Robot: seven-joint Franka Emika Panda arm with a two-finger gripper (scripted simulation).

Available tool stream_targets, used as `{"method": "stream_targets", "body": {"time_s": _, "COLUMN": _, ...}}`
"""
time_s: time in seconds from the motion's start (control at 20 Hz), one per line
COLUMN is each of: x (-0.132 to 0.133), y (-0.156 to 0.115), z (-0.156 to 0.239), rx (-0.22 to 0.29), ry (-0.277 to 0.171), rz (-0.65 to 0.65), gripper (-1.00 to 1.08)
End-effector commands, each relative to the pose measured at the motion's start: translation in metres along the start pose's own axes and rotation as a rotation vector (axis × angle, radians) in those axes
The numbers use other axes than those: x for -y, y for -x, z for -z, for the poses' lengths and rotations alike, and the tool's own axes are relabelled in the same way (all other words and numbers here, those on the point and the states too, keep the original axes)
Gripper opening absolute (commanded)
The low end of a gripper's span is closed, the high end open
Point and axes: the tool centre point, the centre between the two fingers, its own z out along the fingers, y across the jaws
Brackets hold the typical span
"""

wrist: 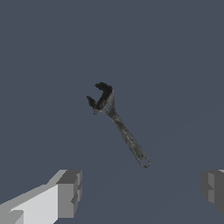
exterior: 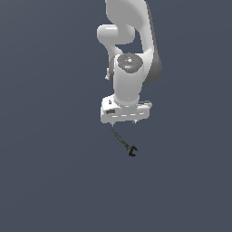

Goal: Pick up the object and move it to a goal position.

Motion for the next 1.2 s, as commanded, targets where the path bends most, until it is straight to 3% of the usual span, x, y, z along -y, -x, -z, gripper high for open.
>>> {"method": "stream_targets", "body": {"time_s": 0.0, "x": 0.000, "y": 0.000, "z": 0.000, "rx": 0.000, "ry": 0.000, "rz": 0.000, "gripper": 1.00}}
{"method": "stream_targets", "body": {"time_s": 0.55, "x": -0.004, "y": 0.000, "z": -0.002, "rx": 0.007, "ry": -0.029, "rz": -0.041, "gripper": 1.00}}
{"method": "stream_targets", "body": {"time_s": 1.15, "x": -0.004, "y": -0.002, "z": -0.013, "rx": 0.005, "ry": -0.022, "rz": 0.011, "gripper": 1.00}}
